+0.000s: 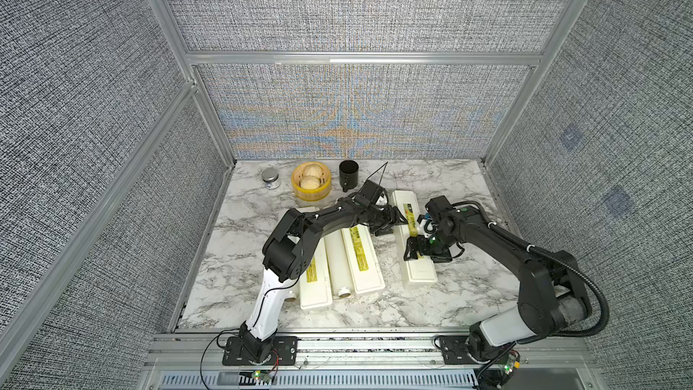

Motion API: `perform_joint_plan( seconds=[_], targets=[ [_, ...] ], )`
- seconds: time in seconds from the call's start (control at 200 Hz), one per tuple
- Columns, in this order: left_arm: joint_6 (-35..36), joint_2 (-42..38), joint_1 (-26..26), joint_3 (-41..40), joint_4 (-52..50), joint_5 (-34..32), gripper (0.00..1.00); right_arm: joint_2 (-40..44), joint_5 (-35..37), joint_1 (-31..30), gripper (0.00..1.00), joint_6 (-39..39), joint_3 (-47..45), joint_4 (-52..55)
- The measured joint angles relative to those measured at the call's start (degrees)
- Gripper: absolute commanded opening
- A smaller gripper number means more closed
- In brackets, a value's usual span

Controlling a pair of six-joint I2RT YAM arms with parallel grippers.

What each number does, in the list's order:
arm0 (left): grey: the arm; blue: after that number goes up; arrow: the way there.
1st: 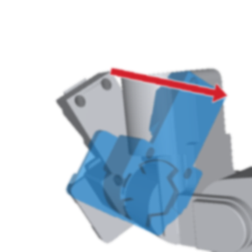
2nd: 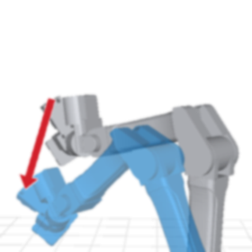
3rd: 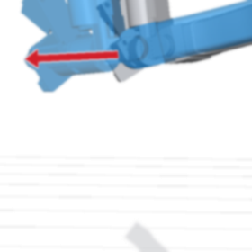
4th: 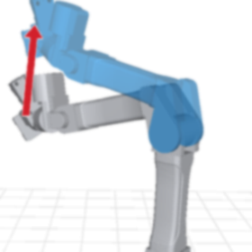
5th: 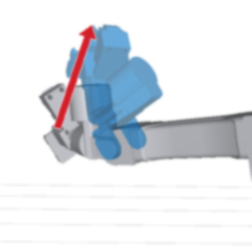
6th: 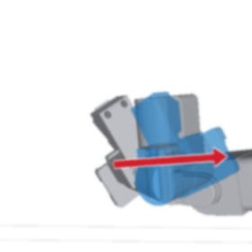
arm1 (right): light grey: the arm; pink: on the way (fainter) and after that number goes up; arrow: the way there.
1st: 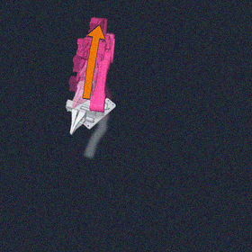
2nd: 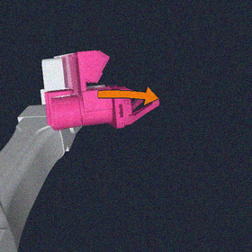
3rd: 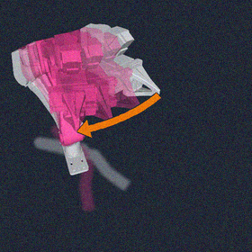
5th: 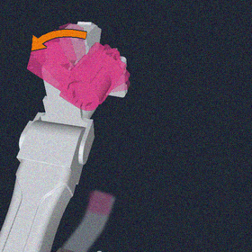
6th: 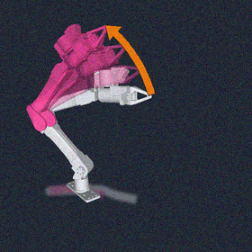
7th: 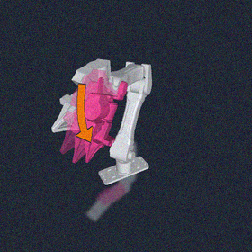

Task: Put plastic wrap rolls into dispensers
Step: Close the lid on the plastic wrap cutting box.

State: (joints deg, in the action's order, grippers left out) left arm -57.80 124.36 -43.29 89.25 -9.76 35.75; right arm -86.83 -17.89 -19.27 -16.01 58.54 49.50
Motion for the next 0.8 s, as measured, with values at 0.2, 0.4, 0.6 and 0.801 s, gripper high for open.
perform_joint_plan(
  seconds=[0.2, 0.4, 0.6, 0.801],
  targets=[
    [-2.51, -2.54, -2.29, -4.81, 1.99, 1.53, 0.71, 0.20, 2.67, -1.55, 0.87, -2.01, 0.85, 0.68],
    [-4.26, -2.73, -3.06, -6.97, 5.60, 2.80, 0.70, -0.90, 4.33, -2.89, 0.89, -2.97, 2.34, 1.75],
    [-5.44, -2.56, -3.06, -7.45, 6.91, 3.23, 0.68, -1.44, 4.98, -3.37, 0.99, -3.23, 3.08, 2.38],
    [-5.62, -2.43, -3.08, -7.96, 7.91, 3.28, 0.68, 0.28, 4.61, -2.80, 0.99, -0.96, 3.37, 2.54]
  ],
)
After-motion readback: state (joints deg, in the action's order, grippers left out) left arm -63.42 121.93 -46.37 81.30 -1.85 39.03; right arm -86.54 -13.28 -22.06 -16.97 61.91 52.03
